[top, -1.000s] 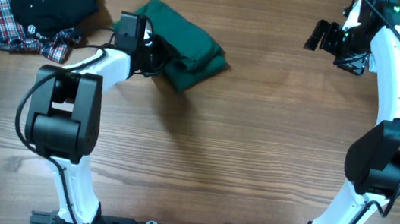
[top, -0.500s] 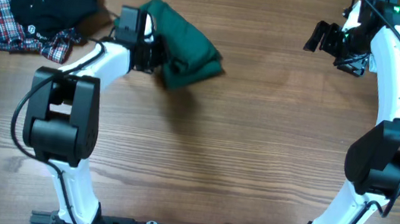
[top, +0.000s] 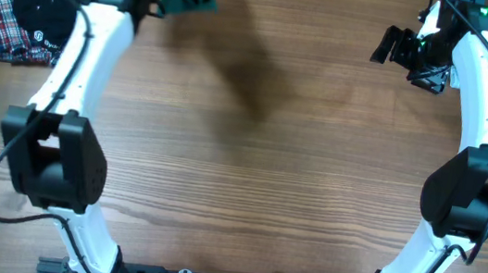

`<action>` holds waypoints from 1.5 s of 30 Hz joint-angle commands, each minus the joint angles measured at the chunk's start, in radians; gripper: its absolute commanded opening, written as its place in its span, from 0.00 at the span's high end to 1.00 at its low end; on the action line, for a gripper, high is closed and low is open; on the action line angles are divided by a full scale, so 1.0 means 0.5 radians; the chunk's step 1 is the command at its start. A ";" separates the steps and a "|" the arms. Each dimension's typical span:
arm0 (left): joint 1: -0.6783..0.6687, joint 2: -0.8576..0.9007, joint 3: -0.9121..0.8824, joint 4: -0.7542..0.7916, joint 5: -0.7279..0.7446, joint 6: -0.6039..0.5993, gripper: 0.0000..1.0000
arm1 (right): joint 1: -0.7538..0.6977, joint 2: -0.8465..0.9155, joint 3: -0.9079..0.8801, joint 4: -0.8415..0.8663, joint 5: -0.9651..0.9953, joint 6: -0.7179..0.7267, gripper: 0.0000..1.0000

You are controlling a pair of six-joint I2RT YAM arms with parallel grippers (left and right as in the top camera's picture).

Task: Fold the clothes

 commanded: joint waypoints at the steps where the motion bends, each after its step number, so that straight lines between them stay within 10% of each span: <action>1: 0.257 -0.097 0.080 0.002 -0.086 0.054 0.96 | 0.002 -0.026 0.020 -0.012 -0.010 -0.032 0.00; 13: 0.838 -0.051 0.079 0.002 0.220 -0.179 0.96 | 0.003 -0.026 0.020 -0.016 -0.030 0.072 0.00; 27: 0.849 0.575 0.079 -0.207 0.569 -0.227 0.96 | 0.002 -0.026 0.020 -0.057 -0.033 0.068 0.00; 45: 0.793 0.216 0.080 -0.201 0.499 -0.156 0.96 | 0.002 -0.026 0.020 -0.043 -0.032 0.070 0.00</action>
